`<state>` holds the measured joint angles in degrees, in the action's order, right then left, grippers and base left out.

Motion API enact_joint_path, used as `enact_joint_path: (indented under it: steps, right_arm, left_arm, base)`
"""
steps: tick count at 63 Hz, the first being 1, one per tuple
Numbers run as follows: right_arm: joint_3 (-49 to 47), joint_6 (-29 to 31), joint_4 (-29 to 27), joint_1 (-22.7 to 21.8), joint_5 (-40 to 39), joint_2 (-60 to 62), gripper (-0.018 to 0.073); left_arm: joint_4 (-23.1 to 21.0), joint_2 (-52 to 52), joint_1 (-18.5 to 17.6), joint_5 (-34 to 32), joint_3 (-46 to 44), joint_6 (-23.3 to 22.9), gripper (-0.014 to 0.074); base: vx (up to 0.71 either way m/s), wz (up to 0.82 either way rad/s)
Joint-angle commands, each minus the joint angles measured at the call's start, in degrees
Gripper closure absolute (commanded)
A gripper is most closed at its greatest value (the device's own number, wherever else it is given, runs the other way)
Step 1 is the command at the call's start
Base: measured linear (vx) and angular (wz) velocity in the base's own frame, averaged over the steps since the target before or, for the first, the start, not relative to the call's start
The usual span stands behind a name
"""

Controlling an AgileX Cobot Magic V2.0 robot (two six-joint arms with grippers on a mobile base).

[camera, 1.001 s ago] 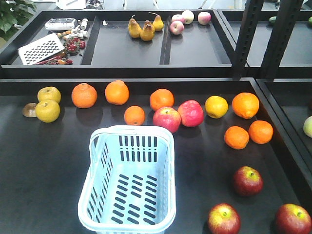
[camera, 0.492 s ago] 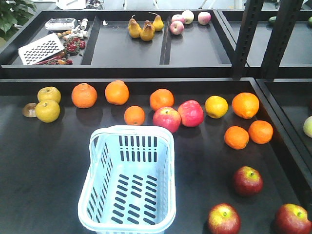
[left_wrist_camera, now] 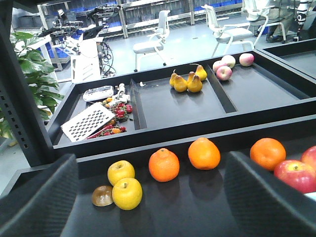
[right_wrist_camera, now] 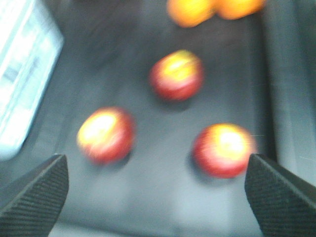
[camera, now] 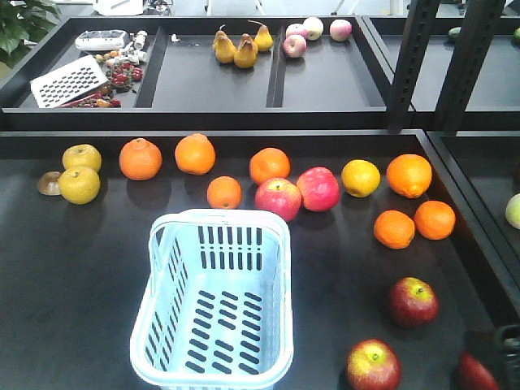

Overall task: Pick three apples into basket with both arms
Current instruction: 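Reach the right gripper down to a red apple and grasp it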

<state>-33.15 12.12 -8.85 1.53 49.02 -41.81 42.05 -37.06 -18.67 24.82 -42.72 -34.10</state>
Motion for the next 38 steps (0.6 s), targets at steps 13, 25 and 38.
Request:
enact_joint_path:
  steps: [13, 25, 38]
  right_arm:
    - [-2.24, 18.1, -15.81, -0.21, -4.79, -17.69, -0.0133]
    - [-7.13, 18.29, -12.89, 4.24, -3.68, -27.26, -0.0127]
    - [-12.87, 8.36, 2.53, 14.91, -4.21, -35.99, -0.0127]
  left_arm:
    - [1.13, 0.09, 0.09, -2.78, -1.38, -0.67, 0.0024]
    - [1.13, 0.09, 0.09, -2.78, -1.38, -0.67, 0.0024]
    - [1.13, 0.09, 0.09, -2.78, -1.38, -0.67, 0.0024]
  base:
    - [0.0, 0.0]
    - [0.0, 0.0]
    - [0.0, 0.0]
